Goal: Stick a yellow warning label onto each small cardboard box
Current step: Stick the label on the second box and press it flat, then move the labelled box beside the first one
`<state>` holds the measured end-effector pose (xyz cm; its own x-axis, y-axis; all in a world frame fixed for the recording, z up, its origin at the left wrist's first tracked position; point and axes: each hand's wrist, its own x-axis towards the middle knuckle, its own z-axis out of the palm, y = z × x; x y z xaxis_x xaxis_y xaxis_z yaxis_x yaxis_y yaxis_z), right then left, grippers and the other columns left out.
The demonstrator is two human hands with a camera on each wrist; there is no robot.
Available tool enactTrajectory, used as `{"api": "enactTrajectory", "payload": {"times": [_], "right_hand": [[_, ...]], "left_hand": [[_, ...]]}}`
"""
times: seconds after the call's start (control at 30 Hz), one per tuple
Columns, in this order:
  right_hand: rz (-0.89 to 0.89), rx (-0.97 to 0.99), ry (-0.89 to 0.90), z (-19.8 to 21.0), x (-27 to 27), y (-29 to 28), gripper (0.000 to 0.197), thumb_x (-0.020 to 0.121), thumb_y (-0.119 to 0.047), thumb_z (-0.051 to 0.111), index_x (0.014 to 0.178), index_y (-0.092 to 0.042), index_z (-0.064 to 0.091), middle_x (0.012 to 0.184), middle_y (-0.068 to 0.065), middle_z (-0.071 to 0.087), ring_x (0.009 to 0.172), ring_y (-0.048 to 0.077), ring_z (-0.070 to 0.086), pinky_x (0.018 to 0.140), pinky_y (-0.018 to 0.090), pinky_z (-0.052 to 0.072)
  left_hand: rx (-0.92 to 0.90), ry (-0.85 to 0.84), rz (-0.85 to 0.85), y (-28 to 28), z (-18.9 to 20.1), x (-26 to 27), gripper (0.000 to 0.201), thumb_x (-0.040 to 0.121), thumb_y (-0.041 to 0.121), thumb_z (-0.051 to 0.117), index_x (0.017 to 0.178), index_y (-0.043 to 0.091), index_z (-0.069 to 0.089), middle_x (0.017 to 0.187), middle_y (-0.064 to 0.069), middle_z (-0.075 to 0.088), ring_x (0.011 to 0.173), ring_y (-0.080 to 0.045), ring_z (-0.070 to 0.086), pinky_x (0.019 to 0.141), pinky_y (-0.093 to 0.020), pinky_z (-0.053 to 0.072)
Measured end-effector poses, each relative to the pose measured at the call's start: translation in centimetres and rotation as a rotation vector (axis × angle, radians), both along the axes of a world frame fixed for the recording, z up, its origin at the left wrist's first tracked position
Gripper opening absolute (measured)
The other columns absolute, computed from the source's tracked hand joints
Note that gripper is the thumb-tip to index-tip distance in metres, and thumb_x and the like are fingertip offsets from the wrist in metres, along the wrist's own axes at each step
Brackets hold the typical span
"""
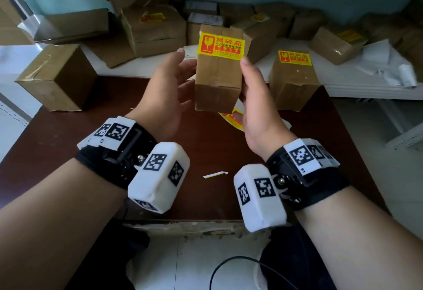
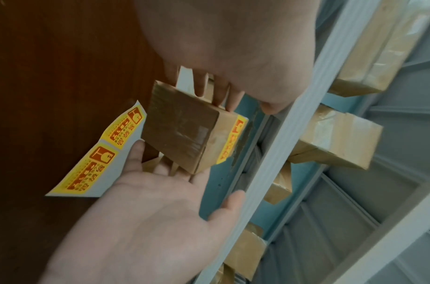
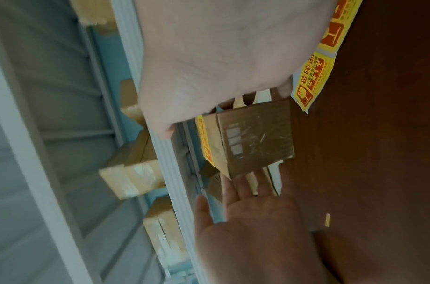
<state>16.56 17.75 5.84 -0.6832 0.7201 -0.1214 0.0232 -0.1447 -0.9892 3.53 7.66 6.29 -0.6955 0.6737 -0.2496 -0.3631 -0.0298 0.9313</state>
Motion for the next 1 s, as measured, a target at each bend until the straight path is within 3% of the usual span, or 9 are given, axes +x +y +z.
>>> {"api": "enactTrajectory", "payload": {"times": [0.13, 0.37, 0.43, 0.5, 0.57, 0.63, 0.73, 0.87, 1.0], "right_hand": [[-0.023, -0.079, 0.010, 0.0, -0.4, 3.2, 0.052, 0.106, -0.071, 0.044, 0.136, -0.039, 0.072, 0.118, -0.016, 0.082, 0.112, 0.008, 0.077, 0.107, 0.042, 0.052], [-0.135, -0.109, 0.040, -1.7, -1.6, 8.7, 0.052, 0.105, -0.056, 0.048, 0.153, -0.040, 0.060, 0.140, -0.003, 0.073, 0.126, 0.018, 0.070, 0.103, 0.041, 0.053], [-0.165, -0.122, 0.033, -2.8, -2.3, 9.7, 0.049, 0.095, -0.056, 0.051, 0.137, -0.041, 0.069, 0.144, 0.000, 0.069, 0.129, 0.021, 0.067, 0.112, 0.045, 0.050], [-0.169, -0.114, 0.020, -4.5, -3.1, 10.8, 0.068, 0.082, -0.056, 0.056, 0.149, -0.046, 0.063, 0.150, 0.001, 0.065, 0.136, 0.024, 0.062, 0.122, 0.052, 0.044], [-0.161, -0.111, 0.039, -6.2, -3.6, 11.7, 0.095, 0.071, -0.055, 0.062, 0.164, -0.048, 0.043, 0.157, 0.001, 0.060, 0.145, 0.026, 0.056, 0.127, 0.056, 0.038], [-0.170, -0.110, 0.033, -7.4, -3.7, 12.1, 0.092, 0.076, -0.046, 0.061, 0.166, -0.045, 0.041, 0.157, 0.001, 0.061, 0.145, 0.026, 0.056, 0.127, 0.056, 0.039], [-0.187, -0.101, -0.005, -8.2, -3.1, 12.4, 0.078, 0.083, -0.035, 0.054, 0.161, -0.043, 0.050, 0.149, 0.001, 0.068, 0.139, 0.027, 0.062, 0.123, 0.058, 0.045], [-0.148, -0.130, -0.020, -10.7, -2.7, 14.8, 0.070, 0.074, -0.049, 0.062, 0.144, -0.045, 0.065, 0.142, 0.000, 0.072, 0.135, 0.030, 0.064, 0.120, 0.063, 0.044], [-0.121, -0.014, -0.234, -6.5, -0.6, 10.3, 0.070, 0.086, -0.046, 0.072, 0.152, -0.030, 0.057, 0.135, -0.005, 0.071, 0.134, 0.024, 0.062, 0.121, 0.048, 0.043]], "left_hand": [[0.036, -0.025, -0.065, 3.2, 0.4, -0.2, 0.056, 0.111, 0.056, 0.041, 0.142, 0.021, 0.070, 0.142, 0.003, 0.075, 0.136, -0.022, 0.065, 0.121, -0.053, 0.040], [0.034, 0.002, -0.147, 9.7, -1.1, -3.1, 0.055, 0.109, 0.056, 0.044, 0.140, 0.021, 0.073, 0.140, 0.005, 0.076, 0.138, -0.023, 0.062, 0.117, -0.055, 0.043], [0.007, 0.009, -0.185, 11.1, -2.2, -3.5, 0.054, 0.106, 0.053, 0.050, 0.147, 0.024, 0.069, 0.145, 0.009, 0.072, 0.143, -0.023, 0.057, 0.123, -0.055, 0.037], [-0.003, 0.004, -0.212, 11.9, -3.3, -3.7, 0.045, 0.100, 0.048, 0.058, 0.136, 0.025, 0.073, 0.137, 0.012, 0.075, 0.137, -0.021, 0.060, 0.122, -0.051, 0.039], [-0.003, 0.010, -0.252, 12.2, -3.8, -3.4, 0.030, 0.091, 0.039, 0.063, 0.112, 0.025, 0.079, 0.119, 0.011, 0.077, 0.118, -0.021, 0.063, 0.107, -0.041, 0.047], [-0.022, 0.015, -0.310, 12.3, -4.3, -3.0, 0.036, 0.084, 0.032, 0.064, 0.116, 0.022, 0.078, 0.123, 0.003, 0.073, 0.111, -0.025, 0.056, 0.091, -0.039, 0.044], [-0.036, 0.000, -0.378, 12.7, -5.0, -2.6, 0.045, 0.098, 0.026, 0.059, 0.140, 0.013, 0.066, 0.143, -0.011, 0.065, 0.120, -0.029, 0.053, 0.091, -0.042, 0.041], [-0.140, -0.050, -0.341, 13.2, -5.2, -1.7, 0.037, 0.116, 0.040, 0.042, 0.118, 0.020, 0.074, 0.108, 0.000, 0.083, 0.097, -0.015, 0.078, 0.081, -0.023, 0.058], [-0.395, -0.006, -0.162, 12.3, -6.1, -1.5, 0.067, 0.115, 0.061, 0.034, 0.156, 0.013, 0.057, 0.156, -0.007, 0.061, 0.142, -0.025, 0.055, 0.112, -0.038, 0.041]]}}
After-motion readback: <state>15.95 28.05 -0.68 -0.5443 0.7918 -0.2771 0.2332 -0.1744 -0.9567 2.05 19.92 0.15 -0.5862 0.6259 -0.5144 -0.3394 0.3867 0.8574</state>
